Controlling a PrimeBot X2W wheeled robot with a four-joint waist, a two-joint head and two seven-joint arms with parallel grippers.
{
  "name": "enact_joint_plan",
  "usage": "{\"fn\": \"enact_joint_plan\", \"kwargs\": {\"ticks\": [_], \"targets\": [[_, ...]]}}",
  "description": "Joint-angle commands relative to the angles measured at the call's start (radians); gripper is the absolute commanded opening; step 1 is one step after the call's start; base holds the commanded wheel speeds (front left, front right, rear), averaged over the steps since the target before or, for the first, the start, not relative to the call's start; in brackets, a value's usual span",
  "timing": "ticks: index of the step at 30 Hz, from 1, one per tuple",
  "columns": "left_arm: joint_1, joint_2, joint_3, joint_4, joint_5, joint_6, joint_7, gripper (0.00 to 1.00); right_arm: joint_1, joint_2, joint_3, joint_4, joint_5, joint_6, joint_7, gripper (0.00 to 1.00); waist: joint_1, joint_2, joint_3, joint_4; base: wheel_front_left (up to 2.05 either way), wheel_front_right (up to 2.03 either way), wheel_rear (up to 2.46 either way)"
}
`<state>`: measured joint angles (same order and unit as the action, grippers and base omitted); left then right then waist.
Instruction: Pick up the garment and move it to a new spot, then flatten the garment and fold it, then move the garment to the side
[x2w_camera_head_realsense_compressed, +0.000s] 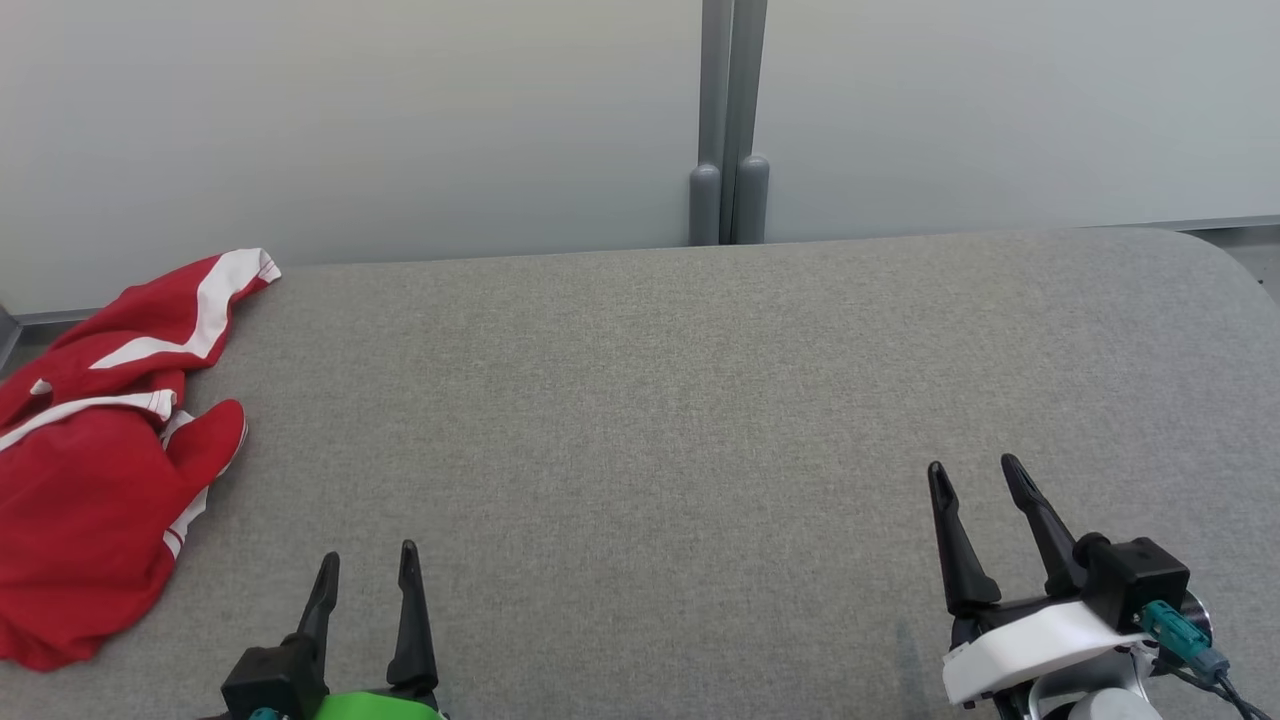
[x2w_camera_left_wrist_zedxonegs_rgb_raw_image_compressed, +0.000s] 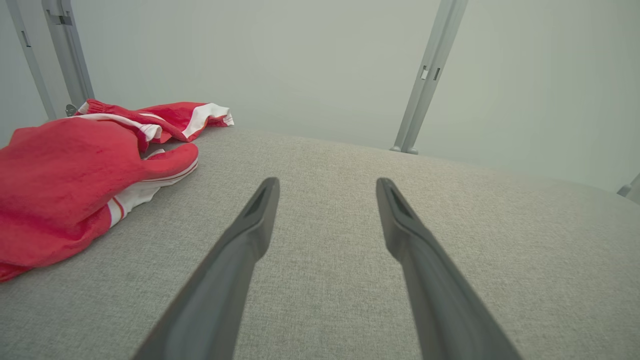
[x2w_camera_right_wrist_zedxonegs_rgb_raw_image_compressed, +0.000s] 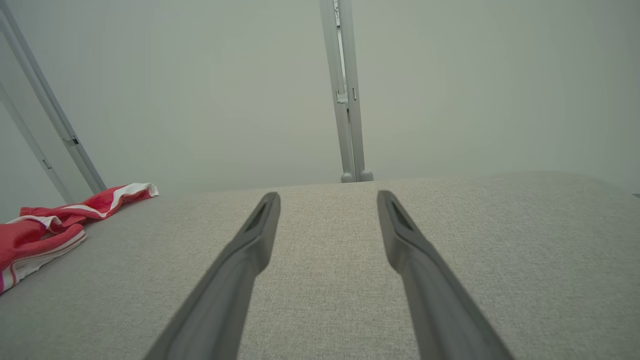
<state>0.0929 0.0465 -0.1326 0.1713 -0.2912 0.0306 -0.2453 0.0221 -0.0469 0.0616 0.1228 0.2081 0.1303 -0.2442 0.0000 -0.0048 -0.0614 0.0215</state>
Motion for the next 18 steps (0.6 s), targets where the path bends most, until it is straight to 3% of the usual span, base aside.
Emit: {"fn": "enact_joint_plan", "kwargs": {"ticks": [1, 9, 18], "targets": [[-0.006, 0.007, -0.005, 0.003, 0.023, 0.006, -0.008, 1.0, -0.009, -0.005, 0.003, 0.001, -0.024, 0.001, -0.01, 1.0, 0.0, 0.0045, 0.0, 0.0, 0.0, 0.0, 0.0], [-0.005, 0.007, -0.015, 0.008, 0.069, 0.011, -0.024, 1.0, -0.011, -0.006, 0.005, 0.006, -0.074, 0.001, -0.023, 1.0, 0.0, 0.0048, 0.0, 0.001, 0.0, 0.0, 0.0], [-0.01, 0.007, -0.009, 0.029, 0.024, 0.003, -0.019, 1.0, -0.008, -0.006, 0.005, 0.011, -0.062, 0.001, -0.022, 1.0, 0.0, 0.0048, -0.001, 0.002, 0.0, 0.0, 0.0]]}}
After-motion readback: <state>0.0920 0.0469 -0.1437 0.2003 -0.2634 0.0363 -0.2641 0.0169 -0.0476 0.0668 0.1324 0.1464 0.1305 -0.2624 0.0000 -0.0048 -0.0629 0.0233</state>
